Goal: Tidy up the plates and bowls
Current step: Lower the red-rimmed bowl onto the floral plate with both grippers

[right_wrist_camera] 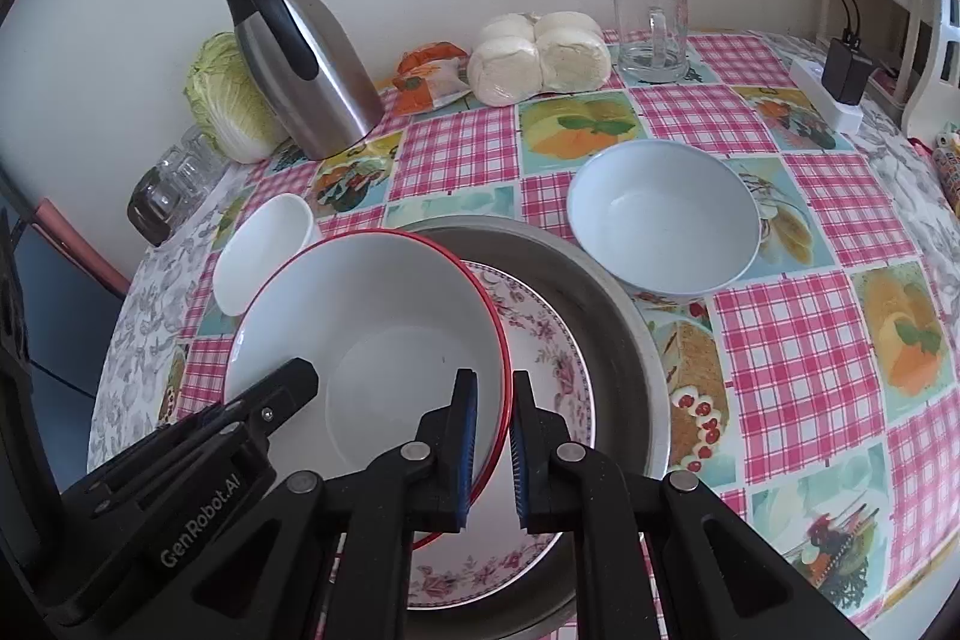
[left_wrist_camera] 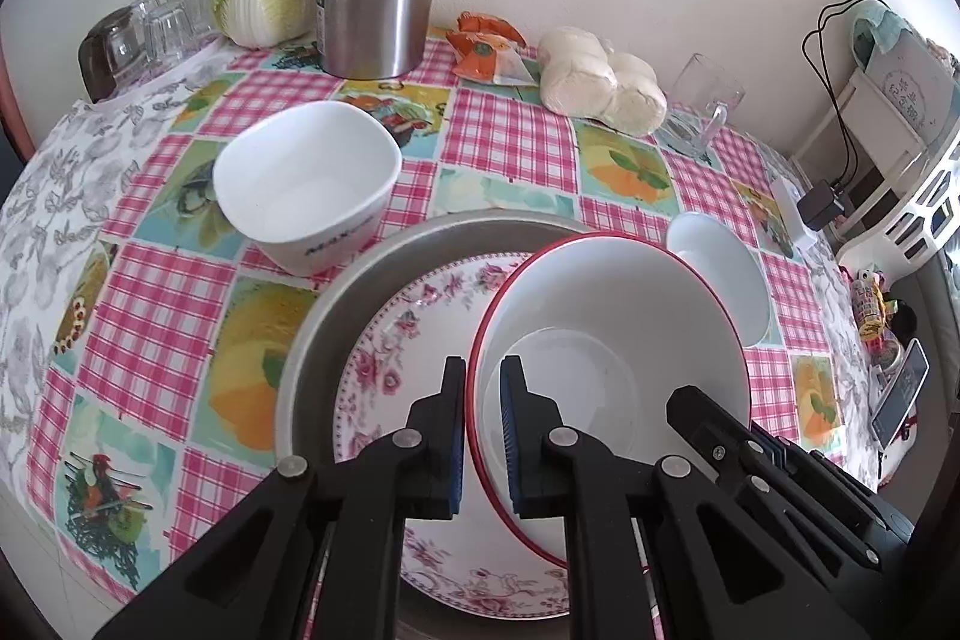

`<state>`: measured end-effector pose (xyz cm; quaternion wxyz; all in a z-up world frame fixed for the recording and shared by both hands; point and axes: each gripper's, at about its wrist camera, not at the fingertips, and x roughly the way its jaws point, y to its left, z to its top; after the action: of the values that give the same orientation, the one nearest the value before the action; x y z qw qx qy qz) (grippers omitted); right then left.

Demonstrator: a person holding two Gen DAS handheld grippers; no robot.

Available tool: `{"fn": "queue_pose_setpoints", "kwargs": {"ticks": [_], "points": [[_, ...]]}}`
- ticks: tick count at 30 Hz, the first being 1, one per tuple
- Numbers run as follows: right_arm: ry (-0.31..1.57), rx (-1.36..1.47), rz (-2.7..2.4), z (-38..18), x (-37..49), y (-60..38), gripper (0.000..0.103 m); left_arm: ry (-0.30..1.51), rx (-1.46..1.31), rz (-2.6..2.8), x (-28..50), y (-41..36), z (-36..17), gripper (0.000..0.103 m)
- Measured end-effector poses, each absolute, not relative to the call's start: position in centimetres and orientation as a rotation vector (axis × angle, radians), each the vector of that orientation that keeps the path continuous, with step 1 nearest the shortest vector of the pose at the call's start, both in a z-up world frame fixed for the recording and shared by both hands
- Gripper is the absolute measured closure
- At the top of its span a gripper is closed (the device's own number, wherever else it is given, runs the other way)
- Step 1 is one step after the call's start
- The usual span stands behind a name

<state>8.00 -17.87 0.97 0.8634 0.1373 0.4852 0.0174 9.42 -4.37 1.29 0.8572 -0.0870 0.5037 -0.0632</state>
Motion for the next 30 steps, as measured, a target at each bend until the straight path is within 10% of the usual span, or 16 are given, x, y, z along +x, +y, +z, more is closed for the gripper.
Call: {"fn": "queue_pose_setpoints", "kwargs": {"ticks": [30], "points": [[1.045,0.308,0.037,-0.5,8.6,-17.3,0.085,1.125,-0.239,-0.092,10.6,-3.6,-0.5,0.092]]}}
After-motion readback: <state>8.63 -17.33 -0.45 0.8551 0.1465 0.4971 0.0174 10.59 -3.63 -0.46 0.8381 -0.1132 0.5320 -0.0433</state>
